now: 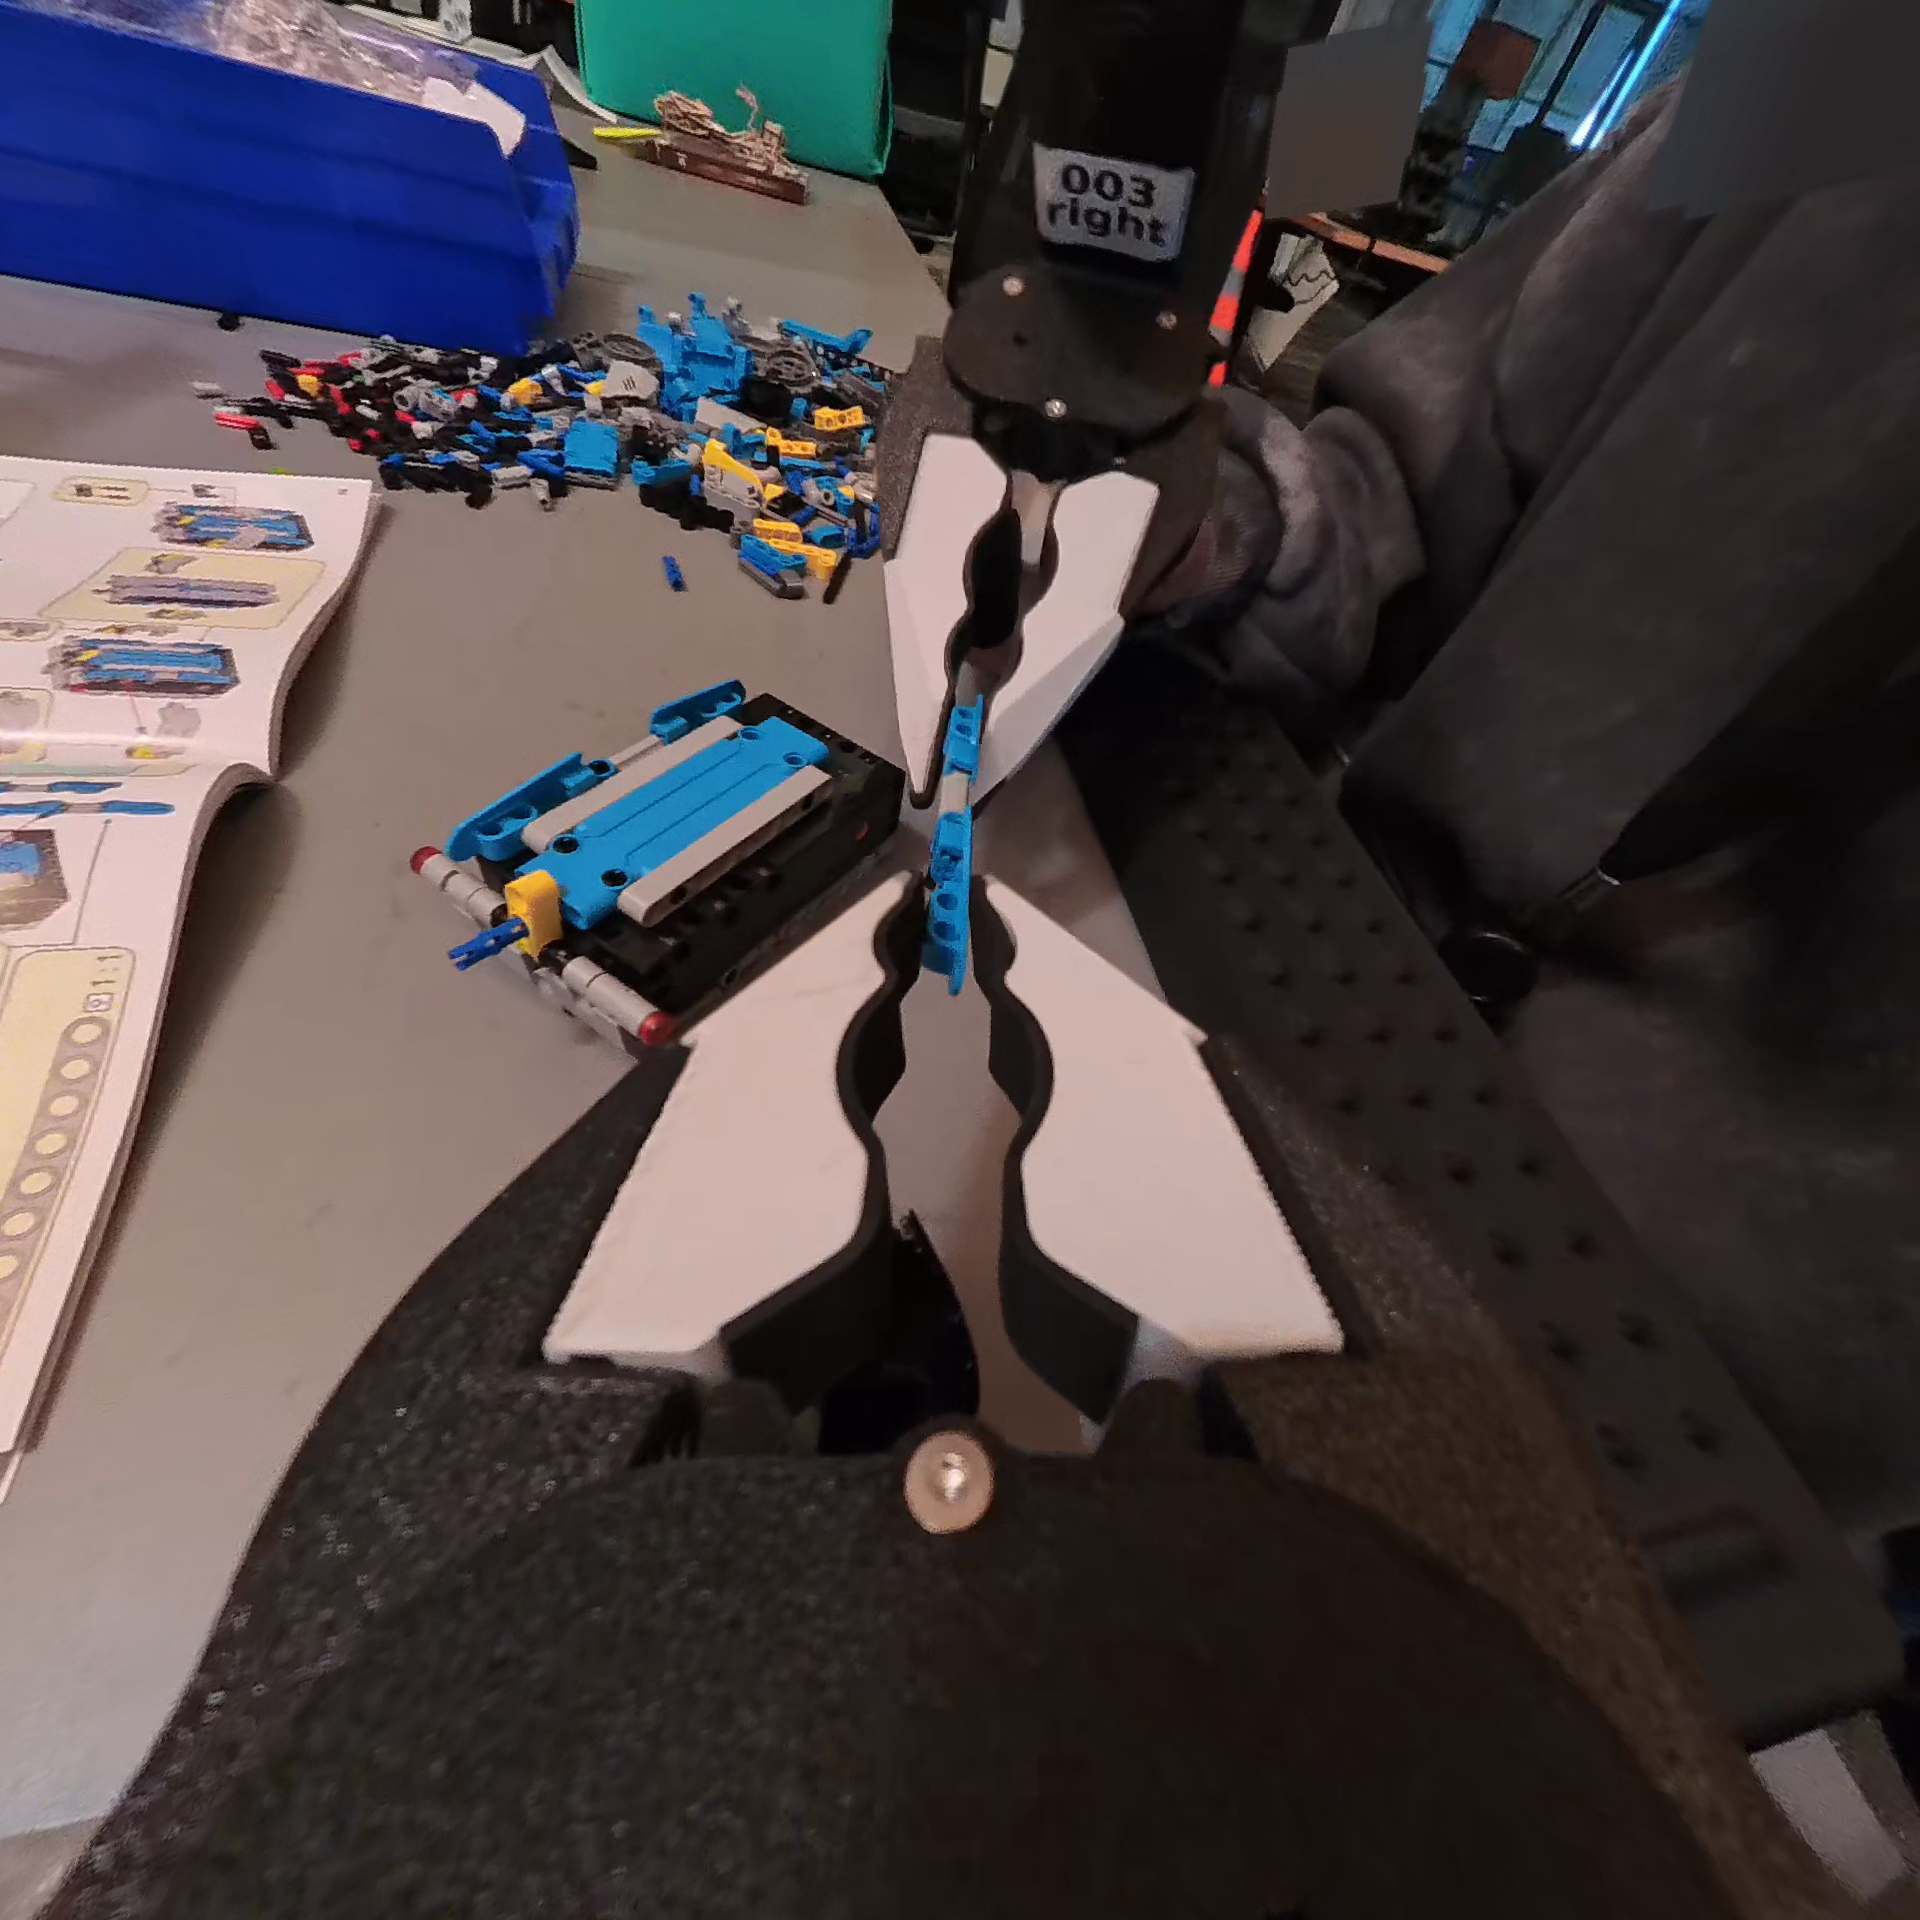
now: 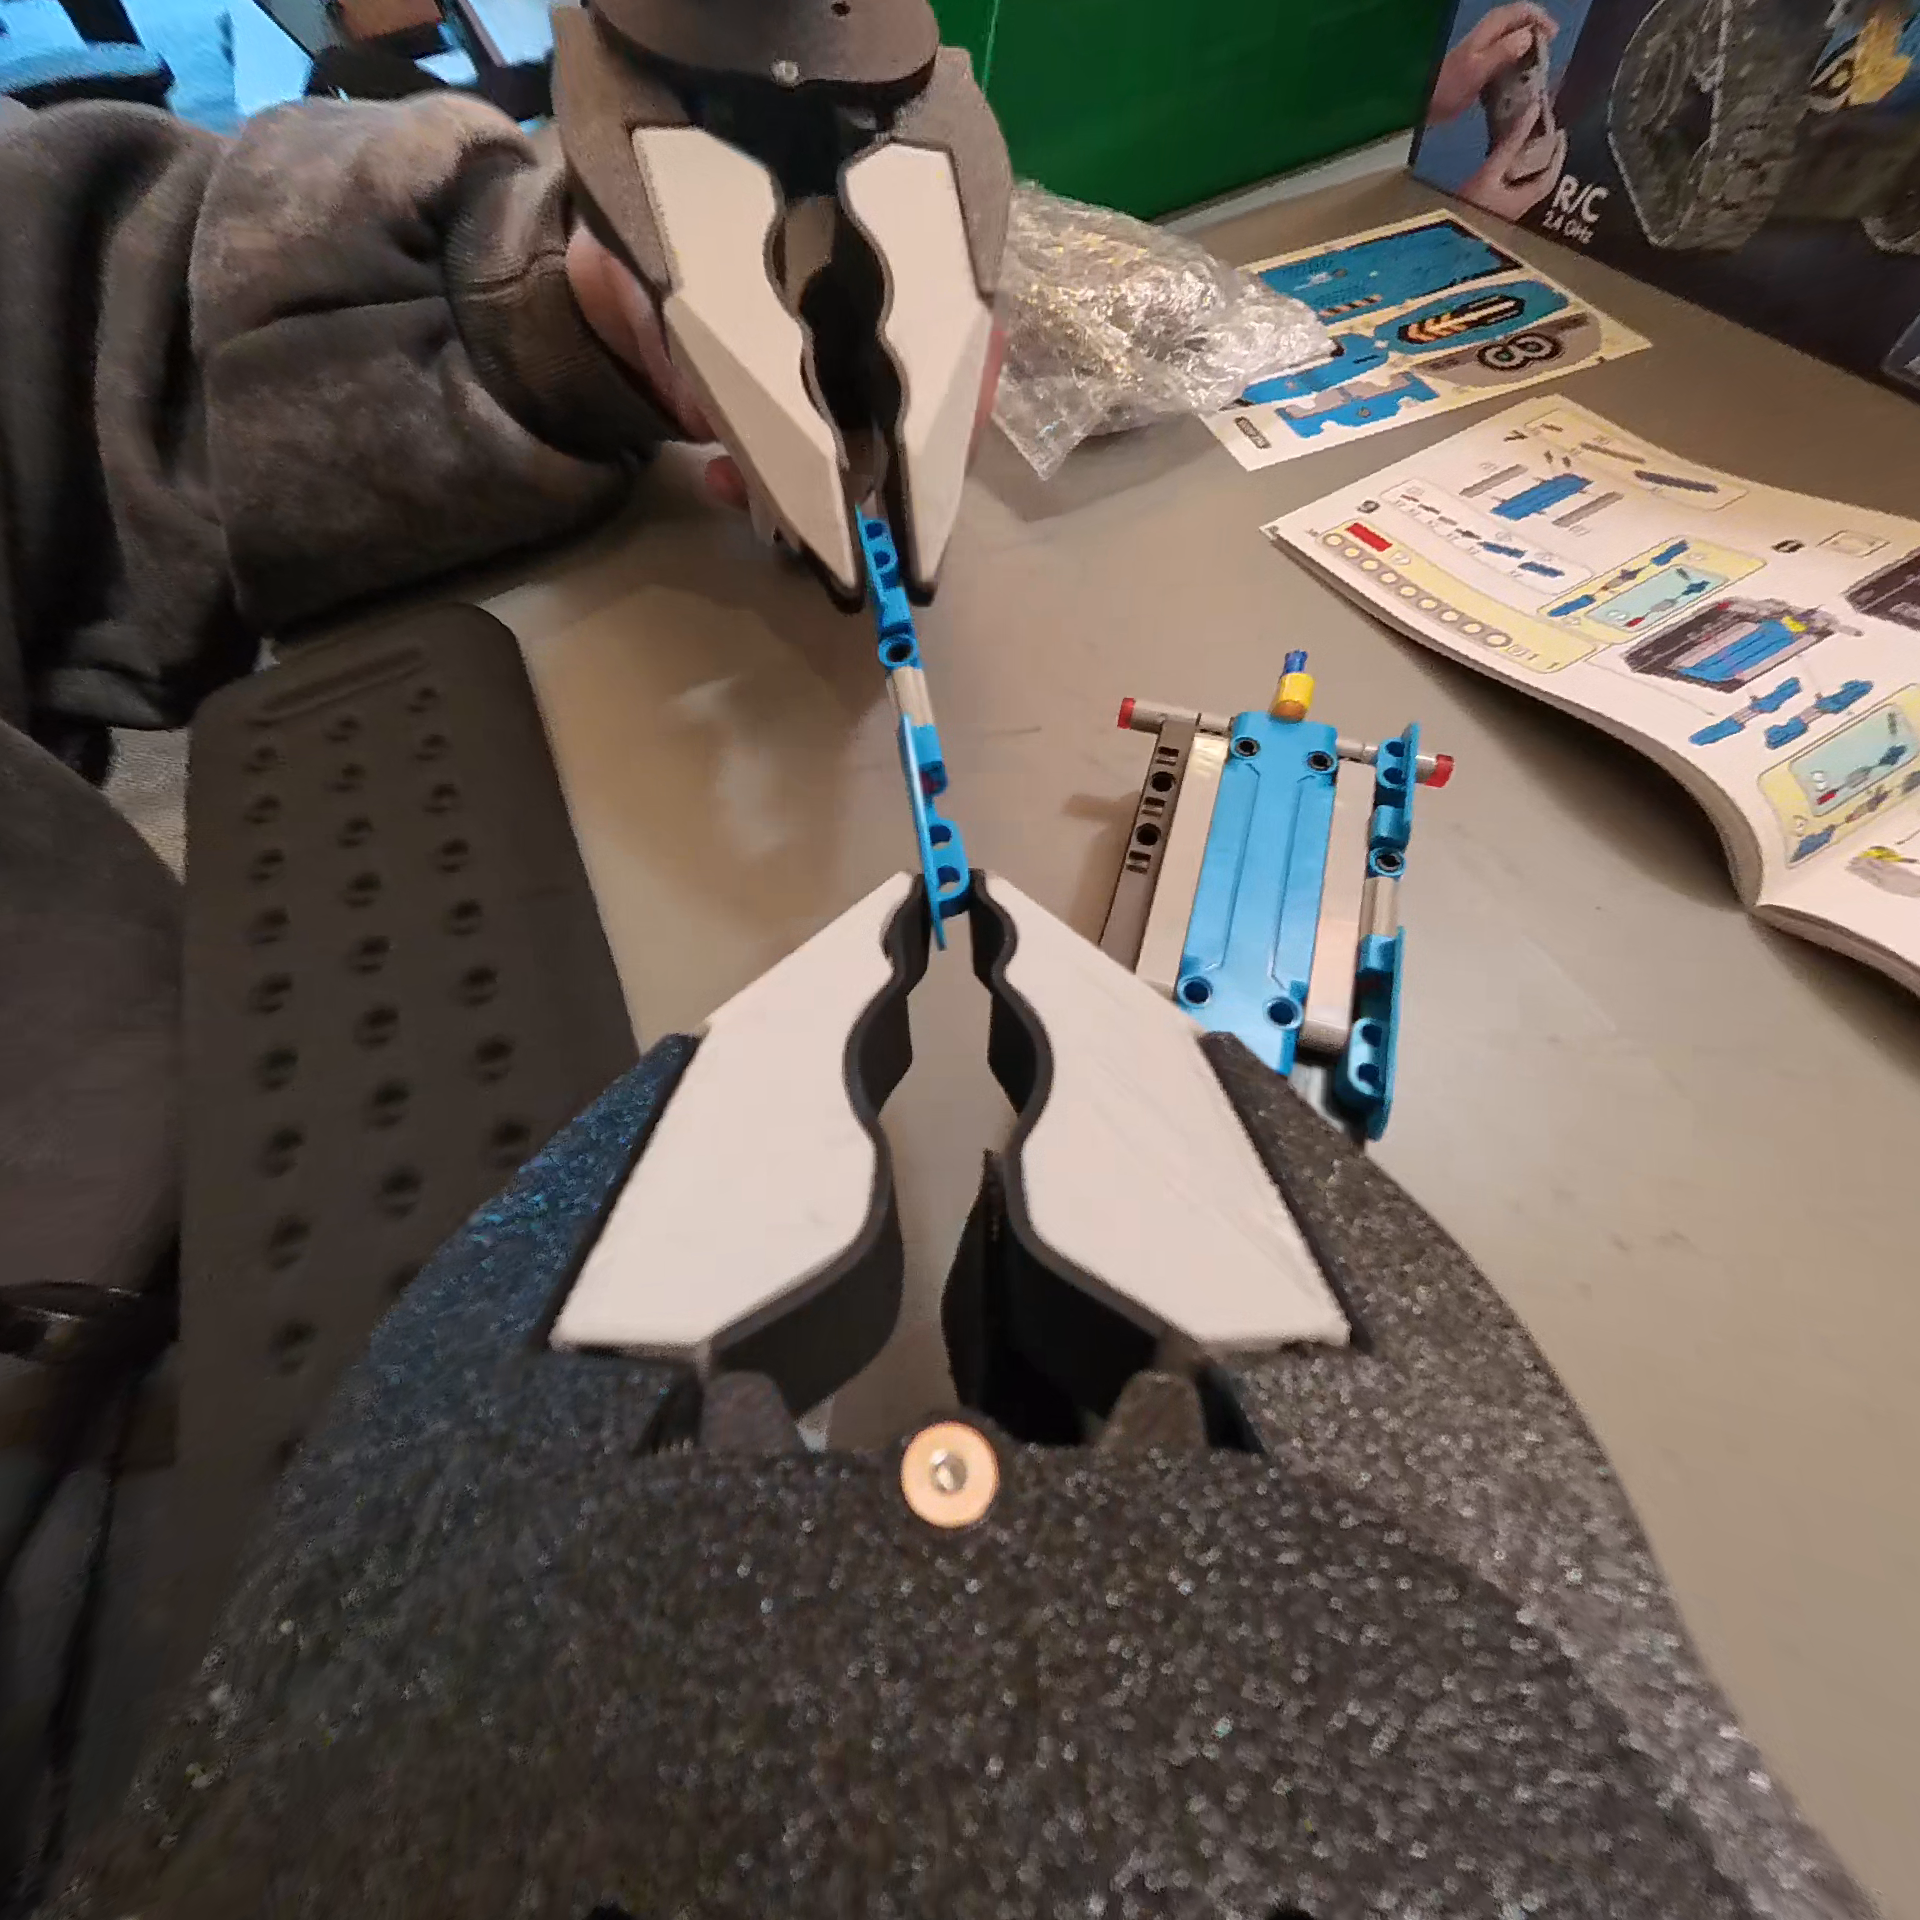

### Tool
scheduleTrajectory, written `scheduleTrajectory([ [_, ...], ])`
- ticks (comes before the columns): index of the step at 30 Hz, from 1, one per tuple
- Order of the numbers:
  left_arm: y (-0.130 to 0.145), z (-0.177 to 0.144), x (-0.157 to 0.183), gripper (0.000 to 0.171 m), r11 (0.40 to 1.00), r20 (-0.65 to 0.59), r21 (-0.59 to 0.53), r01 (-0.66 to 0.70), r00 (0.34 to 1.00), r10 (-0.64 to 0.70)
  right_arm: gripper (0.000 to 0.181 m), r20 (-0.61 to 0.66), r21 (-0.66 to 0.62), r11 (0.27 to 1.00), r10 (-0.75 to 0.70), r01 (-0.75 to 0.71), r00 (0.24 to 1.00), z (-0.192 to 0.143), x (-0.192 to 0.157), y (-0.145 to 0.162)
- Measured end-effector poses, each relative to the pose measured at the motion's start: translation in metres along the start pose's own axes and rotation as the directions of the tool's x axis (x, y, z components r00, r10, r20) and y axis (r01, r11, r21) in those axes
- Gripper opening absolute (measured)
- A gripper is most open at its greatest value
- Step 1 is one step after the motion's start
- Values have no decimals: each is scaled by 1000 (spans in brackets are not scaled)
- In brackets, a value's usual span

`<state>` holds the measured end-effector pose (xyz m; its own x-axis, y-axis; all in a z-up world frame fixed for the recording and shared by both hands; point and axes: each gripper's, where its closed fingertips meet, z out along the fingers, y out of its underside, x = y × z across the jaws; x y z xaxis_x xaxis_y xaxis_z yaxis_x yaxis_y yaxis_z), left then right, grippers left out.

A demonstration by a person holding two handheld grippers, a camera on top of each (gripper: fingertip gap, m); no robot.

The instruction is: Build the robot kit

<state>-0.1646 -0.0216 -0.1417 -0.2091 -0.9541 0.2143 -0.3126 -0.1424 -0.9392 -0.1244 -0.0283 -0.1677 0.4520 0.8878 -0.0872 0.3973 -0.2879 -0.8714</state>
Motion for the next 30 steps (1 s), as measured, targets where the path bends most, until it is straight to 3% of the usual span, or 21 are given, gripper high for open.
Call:
scheduleTrajectory([
  [3, 0, 0, 4, 7, 1000, -19, -9, 6, 1000, -6, 7, 33, 4, 1000, 17, -17, 999, -1, -1, -2],
  [6, -1, -2, 6, 7, 1000, -39, -5, 14, 999, -14, 25, 25, 5, 999, -44, 44, 999, 3, -3, -13],
  [8, -1, -2, 9, 7, 1000, -51, -8, 0, 999, -1, 28, 42, -3, 995, -101, 101, 994, 7, -11, -23],
  [14, 6, 4, 18, 7, 996, -58, -65, -62, 997, 58, 9, 131, -98, 979, -164, 177, 978, 24, -28, -27],
  [20, 10, 6, 13, 7, 993, -18, -92, -78, 997, 76, 9, 29, -89, 973, -213, 214, 977, 20, -20, -30],
  [25, 13, 9, 8, 7, 991, 4, -105, -79, 997, 79, 7, 41, -139, 972, -184, 188, 982, 21, -17, -23],
  [30, -4, 9, -40, 12, 999, 159, -36, -12, 987, 17, 7, -87, -148, 988, -55, 42, 995, 20, 24, -33],
])
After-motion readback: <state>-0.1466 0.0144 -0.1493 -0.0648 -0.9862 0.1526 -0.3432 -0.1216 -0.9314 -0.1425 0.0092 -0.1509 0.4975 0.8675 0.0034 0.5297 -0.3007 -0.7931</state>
